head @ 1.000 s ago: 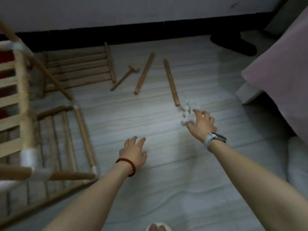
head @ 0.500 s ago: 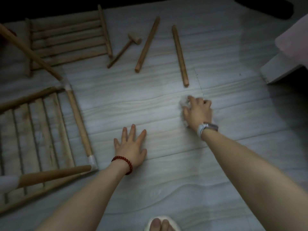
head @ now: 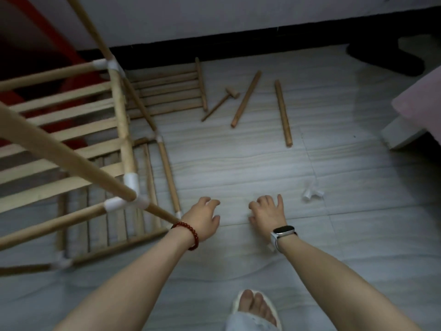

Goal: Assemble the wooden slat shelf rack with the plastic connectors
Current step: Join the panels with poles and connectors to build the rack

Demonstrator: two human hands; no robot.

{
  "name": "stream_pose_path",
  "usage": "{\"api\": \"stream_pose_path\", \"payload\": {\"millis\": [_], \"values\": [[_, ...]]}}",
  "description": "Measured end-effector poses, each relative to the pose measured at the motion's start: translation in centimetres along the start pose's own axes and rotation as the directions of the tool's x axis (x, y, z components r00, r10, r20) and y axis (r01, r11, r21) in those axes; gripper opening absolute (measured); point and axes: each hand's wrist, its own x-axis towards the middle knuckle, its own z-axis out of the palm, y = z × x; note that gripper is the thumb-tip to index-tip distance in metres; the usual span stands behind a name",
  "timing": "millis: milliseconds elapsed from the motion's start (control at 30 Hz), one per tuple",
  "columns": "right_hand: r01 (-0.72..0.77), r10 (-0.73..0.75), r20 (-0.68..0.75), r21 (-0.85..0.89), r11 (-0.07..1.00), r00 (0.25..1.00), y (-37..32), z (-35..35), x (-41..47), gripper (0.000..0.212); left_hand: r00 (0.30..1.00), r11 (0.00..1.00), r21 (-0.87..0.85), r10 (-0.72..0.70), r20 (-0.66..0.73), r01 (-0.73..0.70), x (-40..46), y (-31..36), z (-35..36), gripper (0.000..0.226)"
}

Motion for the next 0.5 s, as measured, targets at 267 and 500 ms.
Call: {"api": "stream_pose_path", "payload": {"millis": [267,500], "values": [[-0.023,0.103,-0.014,0.935,0.353,0.995,-6.5,-13.3,-3.2,0.021,0.986,0.985,0.116,0.141,-0.094,-0.13,-8.4,0.7,-8.3,0.041],[0.231,0.001,-0.243,0.919,-0.319,0.97,-13.9,-29.3,-9.6,0.016,0.894,0.97,0.085,0.243,-0.378,-0.228,-19.5,0.9,-17.4,0.03]]}}
